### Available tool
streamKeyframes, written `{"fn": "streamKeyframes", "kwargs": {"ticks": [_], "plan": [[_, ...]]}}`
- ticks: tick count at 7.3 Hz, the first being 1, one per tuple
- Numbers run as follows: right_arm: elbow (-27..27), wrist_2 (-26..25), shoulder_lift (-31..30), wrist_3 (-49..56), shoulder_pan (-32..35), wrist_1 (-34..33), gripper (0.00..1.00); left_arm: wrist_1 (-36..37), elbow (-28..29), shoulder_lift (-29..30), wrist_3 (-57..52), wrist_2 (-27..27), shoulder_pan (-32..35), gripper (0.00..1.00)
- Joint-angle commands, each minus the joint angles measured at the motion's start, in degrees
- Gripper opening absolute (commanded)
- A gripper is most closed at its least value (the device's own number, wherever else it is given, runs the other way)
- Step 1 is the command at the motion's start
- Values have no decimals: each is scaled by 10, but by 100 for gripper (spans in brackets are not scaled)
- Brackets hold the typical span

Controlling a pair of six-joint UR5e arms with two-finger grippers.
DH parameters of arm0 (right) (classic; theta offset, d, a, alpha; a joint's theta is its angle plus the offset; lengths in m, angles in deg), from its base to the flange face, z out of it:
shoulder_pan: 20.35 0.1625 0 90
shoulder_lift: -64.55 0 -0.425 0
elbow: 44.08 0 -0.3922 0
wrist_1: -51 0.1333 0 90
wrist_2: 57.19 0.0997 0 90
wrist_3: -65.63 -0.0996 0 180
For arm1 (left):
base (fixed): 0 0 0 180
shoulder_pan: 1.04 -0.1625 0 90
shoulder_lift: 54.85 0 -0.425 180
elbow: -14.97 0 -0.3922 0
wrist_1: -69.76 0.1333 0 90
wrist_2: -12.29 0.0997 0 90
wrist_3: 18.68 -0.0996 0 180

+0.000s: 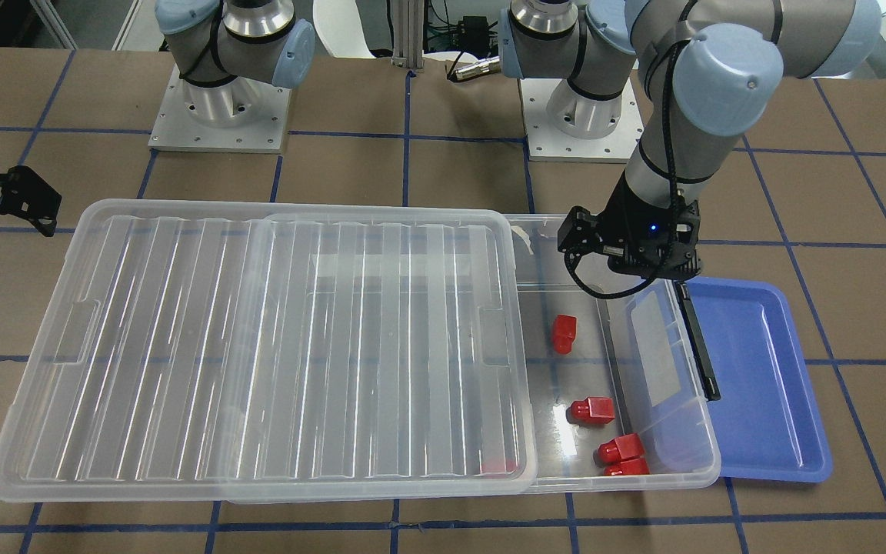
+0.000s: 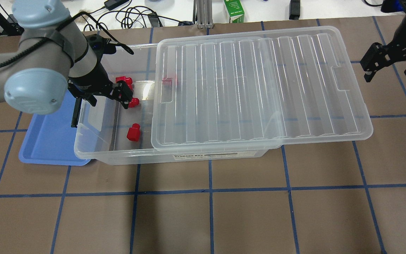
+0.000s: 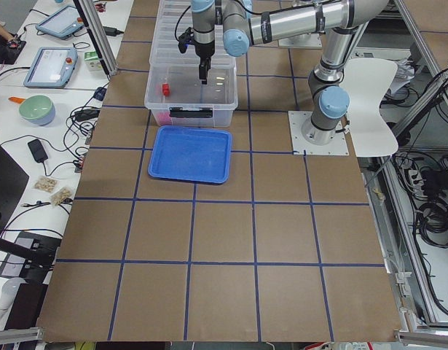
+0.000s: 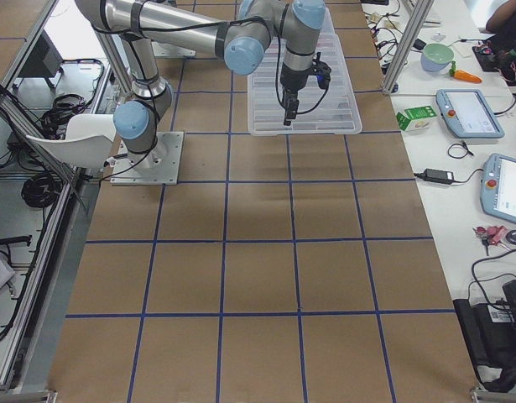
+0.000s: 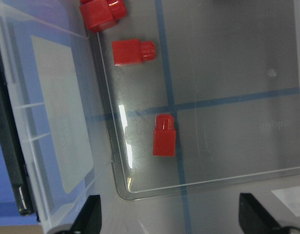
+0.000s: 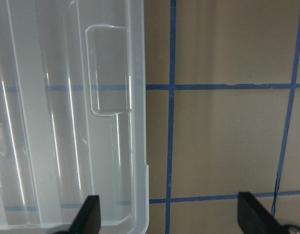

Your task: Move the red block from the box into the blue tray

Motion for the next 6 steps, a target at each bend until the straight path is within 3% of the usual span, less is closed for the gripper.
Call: {"fn": "streamKeyframes", "kwargs": {"ticks": [1, 6], "plan": [[4, 6, 6, 4, -8, -1, 100, 34, -26, 17, 0, -1, 0, 100], [-2, 8, 8, -2, -16, -10, 100, 96, -59, 51, 3, -23, 5, 100]]}}
